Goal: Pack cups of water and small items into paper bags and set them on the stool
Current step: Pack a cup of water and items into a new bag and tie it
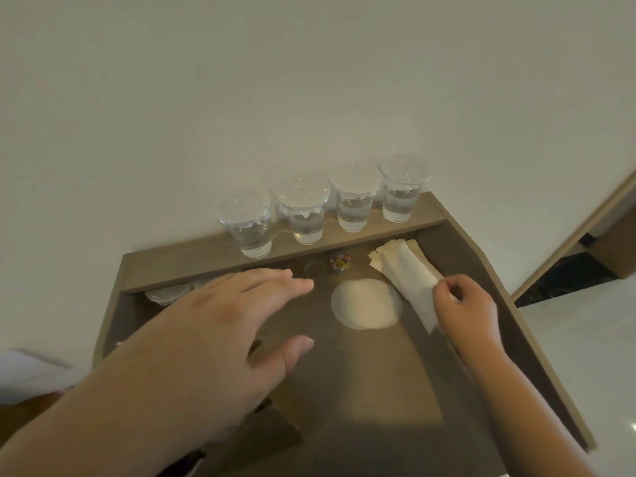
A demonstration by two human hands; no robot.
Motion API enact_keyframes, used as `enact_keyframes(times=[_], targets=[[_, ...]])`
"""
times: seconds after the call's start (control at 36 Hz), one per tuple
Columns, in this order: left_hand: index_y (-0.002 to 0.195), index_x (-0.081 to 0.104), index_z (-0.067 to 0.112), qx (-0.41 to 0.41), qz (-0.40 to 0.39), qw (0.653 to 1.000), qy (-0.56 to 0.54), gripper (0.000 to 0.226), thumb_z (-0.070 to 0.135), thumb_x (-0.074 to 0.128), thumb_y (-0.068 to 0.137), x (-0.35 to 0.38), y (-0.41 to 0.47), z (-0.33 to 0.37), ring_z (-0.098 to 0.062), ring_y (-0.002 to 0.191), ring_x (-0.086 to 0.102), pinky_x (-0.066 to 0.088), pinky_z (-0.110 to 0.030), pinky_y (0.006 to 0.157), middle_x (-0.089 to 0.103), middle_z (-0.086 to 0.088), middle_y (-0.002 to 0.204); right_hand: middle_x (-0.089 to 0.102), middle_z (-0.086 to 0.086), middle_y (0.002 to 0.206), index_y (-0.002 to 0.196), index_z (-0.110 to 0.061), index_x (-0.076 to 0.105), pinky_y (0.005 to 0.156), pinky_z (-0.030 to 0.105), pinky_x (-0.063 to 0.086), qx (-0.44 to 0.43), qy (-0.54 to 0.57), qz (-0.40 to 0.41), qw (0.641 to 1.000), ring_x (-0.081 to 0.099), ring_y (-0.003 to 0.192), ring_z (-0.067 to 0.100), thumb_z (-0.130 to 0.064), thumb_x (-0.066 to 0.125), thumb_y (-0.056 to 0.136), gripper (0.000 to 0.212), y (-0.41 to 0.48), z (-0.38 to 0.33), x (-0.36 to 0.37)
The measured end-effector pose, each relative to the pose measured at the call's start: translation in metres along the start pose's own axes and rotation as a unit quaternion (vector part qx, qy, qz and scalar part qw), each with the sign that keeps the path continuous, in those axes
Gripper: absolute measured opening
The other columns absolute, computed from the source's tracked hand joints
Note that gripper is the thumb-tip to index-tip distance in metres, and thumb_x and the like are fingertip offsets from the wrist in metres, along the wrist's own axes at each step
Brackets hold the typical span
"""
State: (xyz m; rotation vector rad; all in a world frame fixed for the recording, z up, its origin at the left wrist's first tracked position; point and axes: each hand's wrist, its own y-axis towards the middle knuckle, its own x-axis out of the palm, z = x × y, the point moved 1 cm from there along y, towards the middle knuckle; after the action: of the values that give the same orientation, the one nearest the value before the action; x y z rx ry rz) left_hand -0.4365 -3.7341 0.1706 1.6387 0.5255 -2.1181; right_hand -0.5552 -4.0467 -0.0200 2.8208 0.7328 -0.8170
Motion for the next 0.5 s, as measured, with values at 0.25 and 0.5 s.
enact_keyframes(times=[0.25,0.5], targets=[[0.141,0.038,0.068,-0.069,0.009,0.981,-0.179,0.061,0.080,0.048,0.082,-0.013,-0.021,-0.036,0.026,0.104,0.043,0.041,-0.014,0.091,0.045,0.051,0.116,0.069,0.009,0.102,0.099,-0.014,0.072,0.085,0.039,0.050,0.041,0.188,-0.239,0.952,0.067,0.099,0.036,-0.035,0.060,0.103,0.025,-0.084,-0.107,-0.041],[0.129,0.057,0.050,-0.069,0.041,0.920,-0.383,0.060,0.078,0.057,0.076,-0.027,-0.044,-0.063,0.010,0.108,0.065,0.055,-0.032,0.103,0.068,0.035,0.118,0.075,0.017,0.114,0.114,0.000,0.069,0.087,0.047,0.054,-0.033,0.350,-0.336,0.874,0.070,0.101,0.039,-0.028,0.067,0.096,0.033,-0.136,-0.211,0.003]])
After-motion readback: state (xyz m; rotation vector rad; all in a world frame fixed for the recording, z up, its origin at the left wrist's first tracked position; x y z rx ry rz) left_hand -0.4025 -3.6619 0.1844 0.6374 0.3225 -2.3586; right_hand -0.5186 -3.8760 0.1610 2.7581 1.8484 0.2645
